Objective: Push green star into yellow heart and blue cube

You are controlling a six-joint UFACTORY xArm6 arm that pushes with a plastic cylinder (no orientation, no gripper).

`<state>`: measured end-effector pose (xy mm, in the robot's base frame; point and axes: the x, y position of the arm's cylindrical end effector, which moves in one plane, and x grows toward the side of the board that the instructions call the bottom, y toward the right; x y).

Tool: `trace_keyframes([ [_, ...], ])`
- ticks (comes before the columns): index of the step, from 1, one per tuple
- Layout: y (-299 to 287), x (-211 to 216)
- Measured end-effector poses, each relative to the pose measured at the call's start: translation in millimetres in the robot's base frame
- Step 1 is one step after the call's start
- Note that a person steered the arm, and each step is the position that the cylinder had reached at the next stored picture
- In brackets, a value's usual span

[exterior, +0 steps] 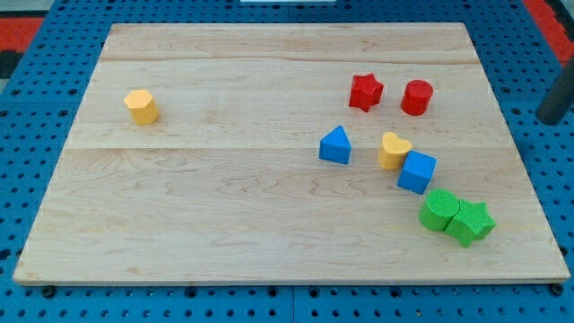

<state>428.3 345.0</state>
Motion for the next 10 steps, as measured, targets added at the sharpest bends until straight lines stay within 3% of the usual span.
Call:
trace_keyframes([
  [1,-27.2,82.7],
  [2,-14.5,126.9],
  [3,-40.6,163.9],
  [6,-180.3,148.6],
  [10,-193.7,73.5],
])
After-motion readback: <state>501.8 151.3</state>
